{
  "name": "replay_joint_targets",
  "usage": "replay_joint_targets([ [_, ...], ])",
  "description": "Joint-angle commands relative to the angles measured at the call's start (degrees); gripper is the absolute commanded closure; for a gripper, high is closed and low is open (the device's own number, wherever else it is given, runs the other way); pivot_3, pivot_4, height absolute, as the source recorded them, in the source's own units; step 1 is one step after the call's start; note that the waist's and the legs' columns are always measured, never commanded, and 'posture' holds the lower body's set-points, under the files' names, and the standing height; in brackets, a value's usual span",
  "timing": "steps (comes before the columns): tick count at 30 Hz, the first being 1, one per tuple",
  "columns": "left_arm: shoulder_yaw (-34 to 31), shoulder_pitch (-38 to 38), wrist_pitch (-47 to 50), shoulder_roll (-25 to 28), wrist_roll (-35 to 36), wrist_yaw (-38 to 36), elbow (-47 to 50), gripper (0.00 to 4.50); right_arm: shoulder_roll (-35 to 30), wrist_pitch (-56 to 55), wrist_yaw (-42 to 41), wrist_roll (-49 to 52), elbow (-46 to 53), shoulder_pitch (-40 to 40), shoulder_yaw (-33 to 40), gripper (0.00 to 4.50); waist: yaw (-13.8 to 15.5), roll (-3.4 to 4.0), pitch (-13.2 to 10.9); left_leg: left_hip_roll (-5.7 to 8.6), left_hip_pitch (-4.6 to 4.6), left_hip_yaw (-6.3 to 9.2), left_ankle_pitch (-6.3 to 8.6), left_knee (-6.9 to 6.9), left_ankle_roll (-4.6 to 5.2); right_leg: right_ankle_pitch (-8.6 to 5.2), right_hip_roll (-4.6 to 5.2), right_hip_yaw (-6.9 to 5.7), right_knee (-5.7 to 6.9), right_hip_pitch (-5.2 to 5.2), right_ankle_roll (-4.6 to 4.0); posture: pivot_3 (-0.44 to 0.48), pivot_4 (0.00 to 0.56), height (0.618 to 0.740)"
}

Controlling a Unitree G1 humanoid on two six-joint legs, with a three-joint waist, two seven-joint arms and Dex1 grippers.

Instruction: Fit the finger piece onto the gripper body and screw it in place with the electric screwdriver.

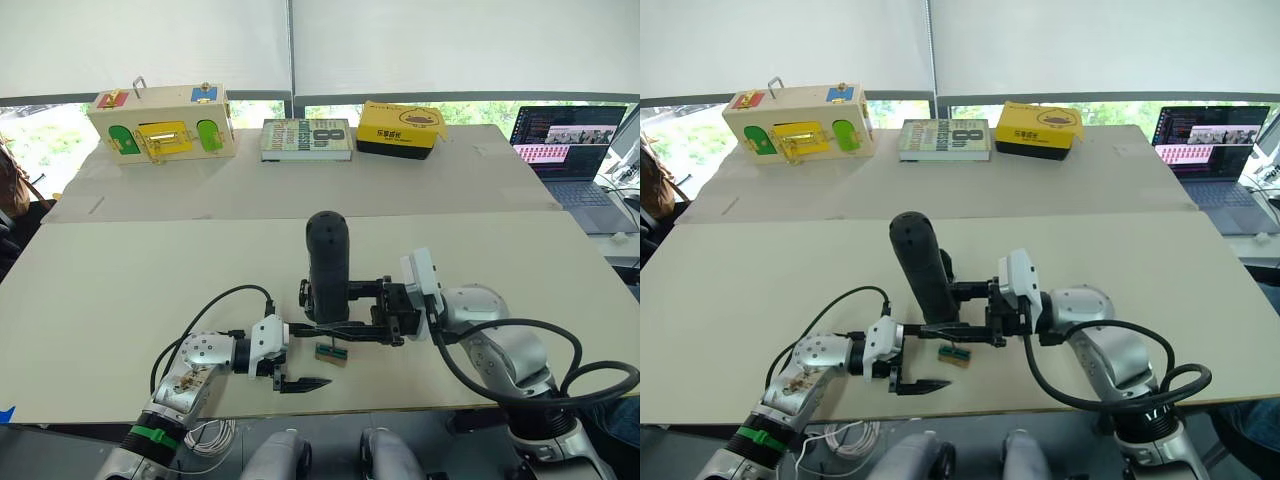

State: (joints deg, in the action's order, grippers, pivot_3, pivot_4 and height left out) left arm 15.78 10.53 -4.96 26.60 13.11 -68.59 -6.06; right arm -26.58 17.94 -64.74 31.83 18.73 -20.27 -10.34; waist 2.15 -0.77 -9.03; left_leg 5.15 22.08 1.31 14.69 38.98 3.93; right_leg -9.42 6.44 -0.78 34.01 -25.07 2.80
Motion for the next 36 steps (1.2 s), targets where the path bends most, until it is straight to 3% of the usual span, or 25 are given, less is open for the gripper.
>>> replay_joint_targets([
  [1,1.7,-1.3,1.8,0.2,-2.0,0.4,-3.2,0.06,0.0,-0.8,-0.2,1.3,1.8,-0.5,1.2,2.58,0.0,0.0,0.0,0.0,0.0,0.0,0.0,0.0,0.0,0.0,0.0,0.0,0.0,0.0,0.0,0.0,0.15,0.74],
  [36,1.6,-1.8,1.5,0.1,-2.1,0.9,-3.5,0.06,-1.6,2.3,-1.3,3.7,3.6,-3.1,2.1,2.58,0.0,0.01,0.0,-0.03,0.05,0.0,0.01,-0.02,-0.01,-0.03,0.04,-0.01,-0.02,-0.01,0.05,0.0,0.15,0.74],
])
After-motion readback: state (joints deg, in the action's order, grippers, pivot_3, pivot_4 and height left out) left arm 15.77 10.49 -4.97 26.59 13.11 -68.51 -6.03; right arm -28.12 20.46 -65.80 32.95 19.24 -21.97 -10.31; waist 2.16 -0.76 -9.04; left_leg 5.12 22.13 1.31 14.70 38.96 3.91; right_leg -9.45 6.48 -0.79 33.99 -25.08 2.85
